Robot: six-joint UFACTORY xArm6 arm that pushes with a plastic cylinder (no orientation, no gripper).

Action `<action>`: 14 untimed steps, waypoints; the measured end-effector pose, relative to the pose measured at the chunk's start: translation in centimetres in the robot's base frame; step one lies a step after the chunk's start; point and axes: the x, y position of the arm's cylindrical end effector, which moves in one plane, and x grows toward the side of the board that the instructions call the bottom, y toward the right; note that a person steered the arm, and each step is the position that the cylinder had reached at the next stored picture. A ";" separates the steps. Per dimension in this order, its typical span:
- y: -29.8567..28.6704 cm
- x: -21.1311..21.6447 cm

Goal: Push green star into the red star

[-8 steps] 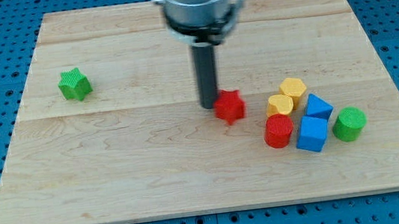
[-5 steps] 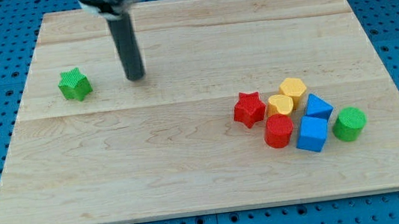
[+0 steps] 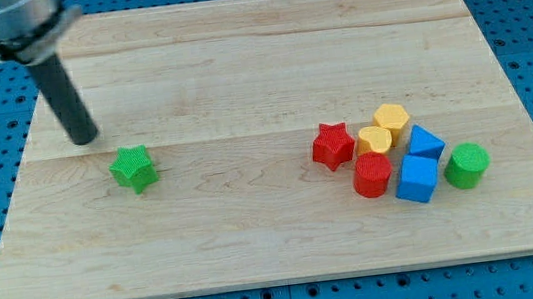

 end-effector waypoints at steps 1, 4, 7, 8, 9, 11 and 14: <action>1.8 4.8; 12.6 5.4; 22.8 6.7; 23.3 7.7; 25.5 9.2; 22.7 14.4; 21.4 16.1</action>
